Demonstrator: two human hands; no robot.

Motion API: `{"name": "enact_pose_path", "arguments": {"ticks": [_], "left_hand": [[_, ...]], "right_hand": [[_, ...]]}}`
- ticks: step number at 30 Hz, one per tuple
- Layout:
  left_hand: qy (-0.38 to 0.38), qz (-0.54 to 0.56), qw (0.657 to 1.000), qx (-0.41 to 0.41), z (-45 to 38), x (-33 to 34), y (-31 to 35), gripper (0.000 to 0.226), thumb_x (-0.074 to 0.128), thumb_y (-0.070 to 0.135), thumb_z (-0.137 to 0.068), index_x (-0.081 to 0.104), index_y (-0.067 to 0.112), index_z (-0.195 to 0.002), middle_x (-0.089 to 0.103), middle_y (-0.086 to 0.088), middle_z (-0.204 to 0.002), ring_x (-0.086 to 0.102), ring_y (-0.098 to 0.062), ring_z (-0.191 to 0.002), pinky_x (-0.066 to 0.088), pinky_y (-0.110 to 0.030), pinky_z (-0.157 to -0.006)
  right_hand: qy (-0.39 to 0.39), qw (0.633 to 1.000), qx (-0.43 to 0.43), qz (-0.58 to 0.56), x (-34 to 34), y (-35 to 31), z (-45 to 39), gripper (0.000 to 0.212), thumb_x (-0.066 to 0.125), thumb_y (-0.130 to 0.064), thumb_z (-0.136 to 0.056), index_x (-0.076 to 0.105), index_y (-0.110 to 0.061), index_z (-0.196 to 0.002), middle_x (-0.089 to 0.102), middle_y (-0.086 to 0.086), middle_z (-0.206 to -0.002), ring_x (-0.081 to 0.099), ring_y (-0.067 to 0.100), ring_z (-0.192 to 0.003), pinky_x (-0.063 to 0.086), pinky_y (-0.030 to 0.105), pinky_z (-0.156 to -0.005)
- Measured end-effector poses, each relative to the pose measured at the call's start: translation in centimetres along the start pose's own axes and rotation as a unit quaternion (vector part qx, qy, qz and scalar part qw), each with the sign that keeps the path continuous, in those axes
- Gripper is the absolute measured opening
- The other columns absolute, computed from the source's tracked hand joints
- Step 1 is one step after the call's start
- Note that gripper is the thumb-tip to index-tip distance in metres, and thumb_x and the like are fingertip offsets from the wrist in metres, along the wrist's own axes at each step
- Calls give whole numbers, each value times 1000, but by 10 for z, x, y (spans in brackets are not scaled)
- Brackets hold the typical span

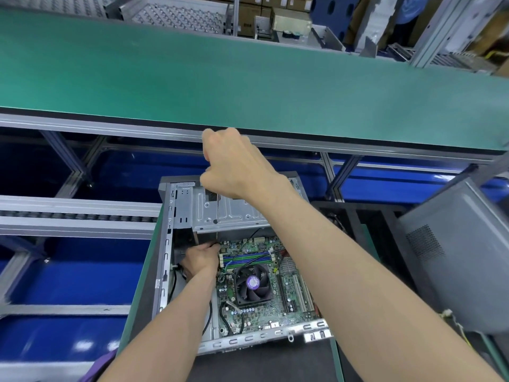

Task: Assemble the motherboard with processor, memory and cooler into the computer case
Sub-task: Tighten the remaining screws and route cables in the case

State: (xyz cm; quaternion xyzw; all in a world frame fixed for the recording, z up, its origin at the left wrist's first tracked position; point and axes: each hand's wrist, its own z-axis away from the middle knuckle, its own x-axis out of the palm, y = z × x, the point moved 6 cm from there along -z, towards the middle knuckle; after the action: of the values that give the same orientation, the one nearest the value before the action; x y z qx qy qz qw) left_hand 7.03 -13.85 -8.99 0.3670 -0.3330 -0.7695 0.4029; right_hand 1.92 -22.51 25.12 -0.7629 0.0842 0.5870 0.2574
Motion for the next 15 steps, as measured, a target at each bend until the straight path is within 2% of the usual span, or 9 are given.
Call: {"name": "enact_pose_path", "arguments": {"ticks": [3,5,10,15], "left_hand": [[-11,14,1000,-5,-2,2,-1,20,85,17,-74,80,19,-94,73,2,-78,59,-3,-59,50,-17,-73],[-12,20,1000,-10,-2,1,-1,19,85,15,-75,80,18,-93,76,-4,-86,60,-5,-59,51,-19,-74],[-6,12,1000,-8,3,-1,2,18,85,18,-74,80,20,-92,76,-2,-84,57,-2,-56,44,-11,-63],[-5,2,1000,-2,4,-1,3,18,84,19,-75,80,19,-93,76,-2,-87,57,-3,-59,47,-19,-73]], "right_hand": [[-15,1000,-7,5,5,-4,0,18,55,-11,-73,41,-12,-84,46,5,-82,47,26,-67,24,29,-48],[-18,1000,-6,9,10,-3,1,19,56,-11,-74,42,-11,-86,49,7,-87,49,30,-72,28,30,-51],[-12,1000,7,1,12,3,1,19,55,-10,-74,42,-10,-87,50,8,-87,49,31,-75,29,32,-53],[-14,1000,16,-9,11,6,0,17,54,-9,-73,42,-10,-85,46,5,-80,50,29,-72,26,30,-50]]}}
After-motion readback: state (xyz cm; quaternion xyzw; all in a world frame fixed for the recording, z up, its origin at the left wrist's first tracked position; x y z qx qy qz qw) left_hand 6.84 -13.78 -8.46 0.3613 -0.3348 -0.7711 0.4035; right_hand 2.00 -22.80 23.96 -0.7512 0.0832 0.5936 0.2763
